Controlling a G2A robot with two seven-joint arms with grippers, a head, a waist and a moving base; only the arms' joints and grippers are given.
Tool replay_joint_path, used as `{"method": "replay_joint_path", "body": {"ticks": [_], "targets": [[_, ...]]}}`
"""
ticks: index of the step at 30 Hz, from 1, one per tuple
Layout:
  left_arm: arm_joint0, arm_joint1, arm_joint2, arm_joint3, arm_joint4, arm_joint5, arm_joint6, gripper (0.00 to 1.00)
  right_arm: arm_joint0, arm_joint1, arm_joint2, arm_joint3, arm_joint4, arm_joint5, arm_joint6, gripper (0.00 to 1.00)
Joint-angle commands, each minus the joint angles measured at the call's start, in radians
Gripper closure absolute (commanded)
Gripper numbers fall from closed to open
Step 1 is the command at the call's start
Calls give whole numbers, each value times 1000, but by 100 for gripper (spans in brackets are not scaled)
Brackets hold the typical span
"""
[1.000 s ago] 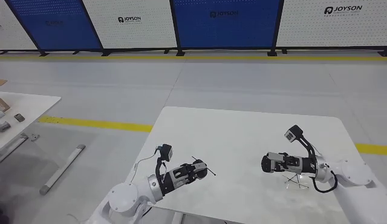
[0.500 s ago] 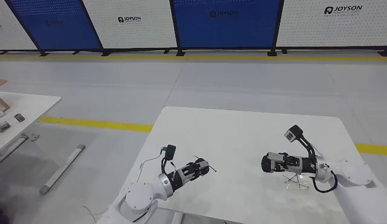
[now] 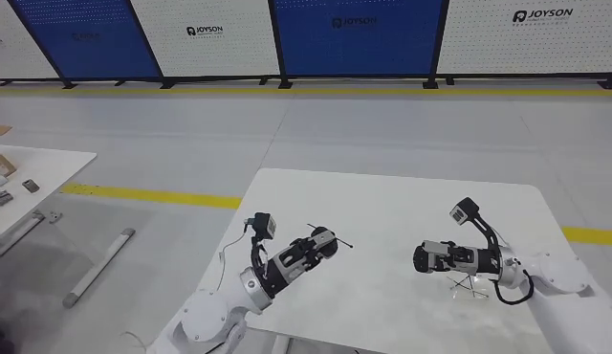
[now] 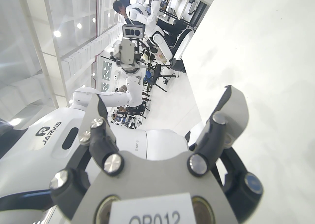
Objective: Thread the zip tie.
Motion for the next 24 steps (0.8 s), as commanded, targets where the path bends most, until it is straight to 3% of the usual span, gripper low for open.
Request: {"method": "replay_joint_path", "body": {"ticks": [1, 3, 13, 16, 22, 24], "targets": [[16, 2, -14, -35, -3, 2, -3, 100, 0, 0, 0, 0, 0, 0, 0, 0], [29, 5, -17, -50, 26, 22, -14, 100, 0, 0, 0, 0, 0, 0, 0, 0], [29, 5, -17, -50, 26, 22, -14, 100, 0, 0, 0, 0, 0, 0, 0, 0], [15, 2, -5, -46, 19, 17, 4, 100, 0, 0, 0, 0, 0, 0, 0, 0], [6, -3, -2, -100, -30, -27, 42, 100, 0, 0, 0, 0, 0, 0, 0, 0], [11, -2, -6, -115, -29, -22, 40, 100, 0, 0, 0, 0, 0, 0, 0, 0]]}}
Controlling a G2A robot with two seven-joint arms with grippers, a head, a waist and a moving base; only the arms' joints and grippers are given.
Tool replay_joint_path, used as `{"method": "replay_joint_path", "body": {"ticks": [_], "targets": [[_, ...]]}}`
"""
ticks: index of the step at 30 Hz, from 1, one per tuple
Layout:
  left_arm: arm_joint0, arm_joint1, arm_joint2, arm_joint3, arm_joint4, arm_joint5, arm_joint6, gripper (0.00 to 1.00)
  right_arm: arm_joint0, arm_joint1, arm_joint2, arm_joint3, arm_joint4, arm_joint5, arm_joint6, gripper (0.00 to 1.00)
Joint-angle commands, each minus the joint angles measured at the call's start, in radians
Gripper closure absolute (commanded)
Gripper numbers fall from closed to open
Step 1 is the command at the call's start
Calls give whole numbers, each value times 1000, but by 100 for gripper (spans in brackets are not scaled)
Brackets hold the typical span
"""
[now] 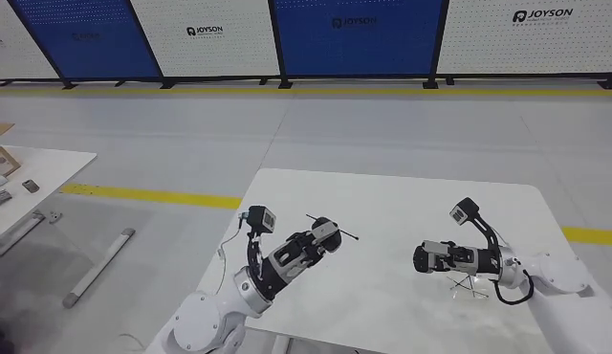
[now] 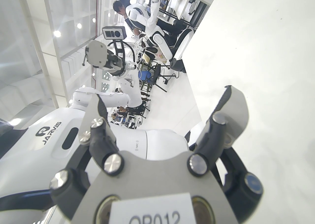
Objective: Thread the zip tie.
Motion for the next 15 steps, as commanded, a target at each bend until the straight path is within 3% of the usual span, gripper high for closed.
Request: {"method": "replay_joint_path", "body": {"ticks": [1, 4, 7, 15], "targets": [[5, 1, -5, -12, 8, 10, -5, 100, 0, 0, 0, 0, 0, 0, 0, 0], [7, 2, -2, -4, 31, 26, -11, 100, 0, 0, 0, 0, 0, 0, 0, 0], [2, 2, 18, 35, 42, 37, -12, 100, 0, 0, 0, 0, 0, 0, 0, 0], [-53, -7, 120, 210, 143, 2, 30, 100, 0, 0, 0, 0, 0, 0, 0, 0]]}}
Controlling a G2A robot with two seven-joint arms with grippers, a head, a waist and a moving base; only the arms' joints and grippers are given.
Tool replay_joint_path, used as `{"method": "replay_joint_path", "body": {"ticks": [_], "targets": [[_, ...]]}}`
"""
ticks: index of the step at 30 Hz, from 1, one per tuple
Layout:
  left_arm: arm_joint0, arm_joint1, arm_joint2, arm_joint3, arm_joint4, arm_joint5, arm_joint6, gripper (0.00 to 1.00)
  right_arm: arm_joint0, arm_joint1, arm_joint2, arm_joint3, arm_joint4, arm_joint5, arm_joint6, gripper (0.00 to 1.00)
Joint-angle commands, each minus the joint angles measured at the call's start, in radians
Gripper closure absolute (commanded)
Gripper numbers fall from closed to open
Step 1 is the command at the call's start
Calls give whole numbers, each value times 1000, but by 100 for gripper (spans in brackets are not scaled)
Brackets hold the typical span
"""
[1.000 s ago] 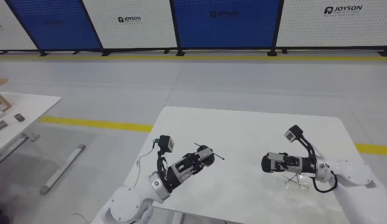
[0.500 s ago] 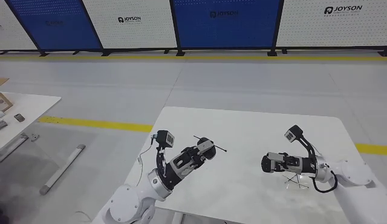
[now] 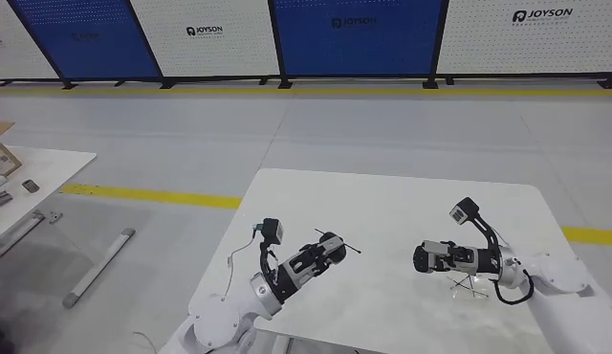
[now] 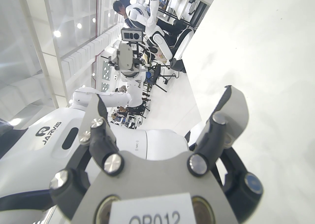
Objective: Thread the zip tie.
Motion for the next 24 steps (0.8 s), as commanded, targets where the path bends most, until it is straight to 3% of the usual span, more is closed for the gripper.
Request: {"method": "replay_joint_path", "body": {"ticks": [1, 6, 17, 20, 24], "targets": [[-14, -2, 24, 30, 22, -6, 13, 100, 0, 0, 0, 0, 0, 0, 0, 0], [-36, -8, 62, 82, -10, -14, 19, 100, 0, 0, 0, 0, 0, 0, 0, 0], [-36, -8, 62, 82, -10, -14, 19, 100, 0, 0, 0, 0, 0, 0, 0, 0], [-52, -13, 63, 97, 28, -13, 112, 100, 0, 0, 0, 0, 0, 0, 0, 0], [-64, -19, 88, 129, 37, -18, 149, 100, 0, 0, 0, 0, 0, 0, 0, 0]]}}
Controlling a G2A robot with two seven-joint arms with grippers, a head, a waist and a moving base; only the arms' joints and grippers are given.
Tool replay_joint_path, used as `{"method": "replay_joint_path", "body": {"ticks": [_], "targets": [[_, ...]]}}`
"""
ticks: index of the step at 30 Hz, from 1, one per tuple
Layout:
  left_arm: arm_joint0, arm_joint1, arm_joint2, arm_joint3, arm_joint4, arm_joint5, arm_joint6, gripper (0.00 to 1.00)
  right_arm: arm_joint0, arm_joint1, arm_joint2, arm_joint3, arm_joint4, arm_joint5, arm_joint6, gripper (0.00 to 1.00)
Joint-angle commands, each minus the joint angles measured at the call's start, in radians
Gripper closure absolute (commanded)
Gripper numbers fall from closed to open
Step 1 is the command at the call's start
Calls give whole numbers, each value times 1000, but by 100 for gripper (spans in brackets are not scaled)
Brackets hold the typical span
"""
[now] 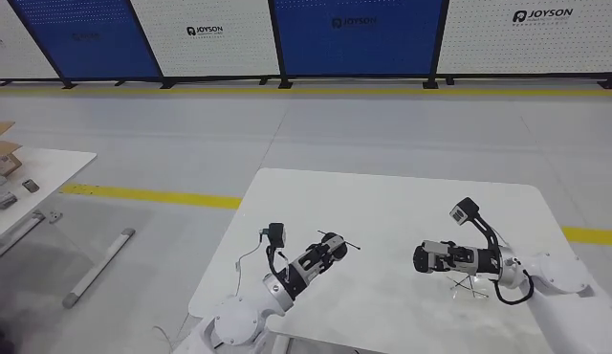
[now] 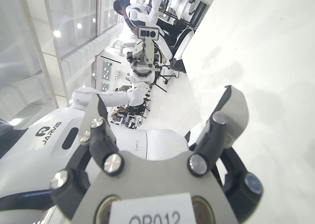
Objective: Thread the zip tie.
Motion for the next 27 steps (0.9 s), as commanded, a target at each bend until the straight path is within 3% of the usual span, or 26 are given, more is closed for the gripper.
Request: {"method": "replay_joint_path", "body": {"ticks": [1, 10, 13, 19, 23, 27], "targets": [[-3, -2, 6, 10, -17, -4, 0, 100, 0, 0, 0, 0, 0, 0, 0, 0], [-3, -2, 6, 10, -17, -4, 0, 100, 0, 1, 3, -8, -26, 7, -28, 0], [-3, -2, 6, 10, -17, -4, 0, 100, 7, 11, 22, -54, -90, 59, -43, 0], [-3, -2, 6, 10, -17, -4, 0, 100, 14, 55, 103, -148, -275, 159, 50, 0], [-3, -2, 6, 10, -17, -4, 0, 100, 45, 77, 26, -173, -433, 254, 61, 0], [-3, -2, 6, 10, -17, -4, 0, 100, 52, 78, 24, -168, -435, 258, 61, 0]]}}
